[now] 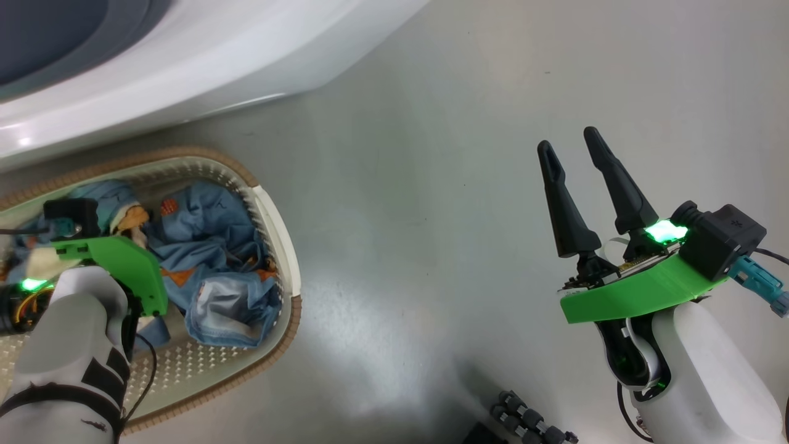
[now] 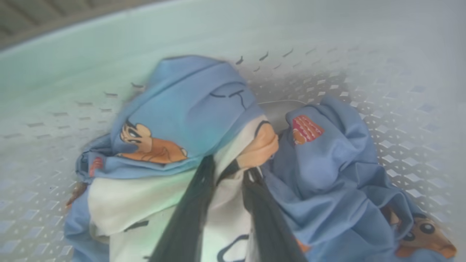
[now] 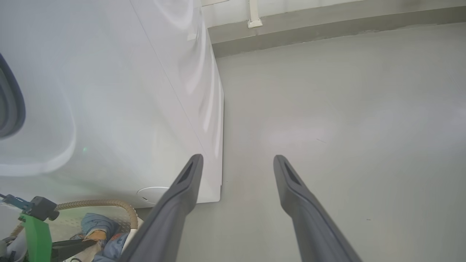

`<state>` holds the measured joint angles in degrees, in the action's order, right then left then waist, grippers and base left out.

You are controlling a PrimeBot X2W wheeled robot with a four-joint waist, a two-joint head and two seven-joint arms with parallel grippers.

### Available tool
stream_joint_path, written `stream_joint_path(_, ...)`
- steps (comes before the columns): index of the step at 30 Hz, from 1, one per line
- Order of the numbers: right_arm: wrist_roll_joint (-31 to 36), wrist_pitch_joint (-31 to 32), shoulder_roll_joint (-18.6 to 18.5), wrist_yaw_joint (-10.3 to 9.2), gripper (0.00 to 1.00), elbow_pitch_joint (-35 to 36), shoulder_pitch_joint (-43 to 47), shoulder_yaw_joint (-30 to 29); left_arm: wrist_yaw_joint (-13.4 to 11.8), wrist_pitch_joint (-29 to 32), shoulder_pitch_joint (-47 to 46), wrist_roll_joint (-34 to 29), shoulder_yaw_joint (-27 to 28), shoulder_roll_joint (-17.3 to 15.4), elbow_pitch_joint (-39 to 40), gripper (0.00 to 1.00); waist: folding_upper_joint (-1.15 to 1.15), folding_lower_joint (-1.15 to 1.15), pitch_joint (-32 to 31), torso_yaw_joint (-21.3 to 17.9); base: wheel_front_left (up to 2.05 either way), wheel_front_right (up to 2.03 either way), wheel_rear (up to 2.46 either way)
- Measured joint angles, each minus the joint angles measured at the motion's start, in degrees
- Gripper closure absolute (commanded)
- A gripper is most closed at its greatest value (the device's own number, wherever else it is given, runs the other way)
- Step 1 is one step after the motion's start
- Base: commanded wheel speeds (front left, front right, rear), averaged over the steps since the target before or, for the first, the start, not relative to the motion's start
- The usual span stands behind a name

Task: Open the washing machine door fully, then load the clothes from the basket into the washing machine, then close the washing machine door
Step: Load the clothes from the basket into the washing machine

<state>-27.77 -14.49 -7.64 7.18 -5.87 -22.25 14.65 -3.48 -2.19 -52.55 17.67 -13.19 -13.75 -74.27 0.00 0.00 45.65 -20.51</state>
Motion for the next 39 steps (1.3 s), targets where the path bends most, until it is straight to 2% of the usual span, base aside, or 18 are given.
stream_joint_path(7, 0.00, 0.00, -0.32, 0.00, 0.00, -0.04, 0.11, -0.01, 0.44, -0.36, 0.47, 1.25, 0.01, 0.49, -0.01, 1.00, 0.00, 0.00, -1.81, 0.56, 0.00, 0.00, 0.00)
stream_joint_path(14, 0.00, 0.00, -1.51, 0.00, 0.00, -0.34, 0.54, -0.19, 1.66, -3.56, 3.36, 3.70, 0.93, 1.92, -0.07, 1.00, 0.00, -0.01, -5.07, 1.72, 0.00, 0.00, 0.00)
stream_joint_path(30, 0.02, -0.01, -5.08, 0.00, 0.00, -1.70, 5.17, -2.11, 6.54, -11.52, 9.94, 7.08, 2.11, 6.77, 0.12, 1.00, 0.00, -0.01, -15.63, 6.59, 0.00, 0.00, 0.00)
stream_joint_path(39, 0.04, -0.04, -5.82, 0.01, 0.00, -2.25, 7.84, -2.71, 7.23, -12.01, 14.58, 7.06, 3.38, 7.66, 7.57, 1.00, 0.00, -0.01, -21.17, 9.33, 0.00, 0.00, 0.00)
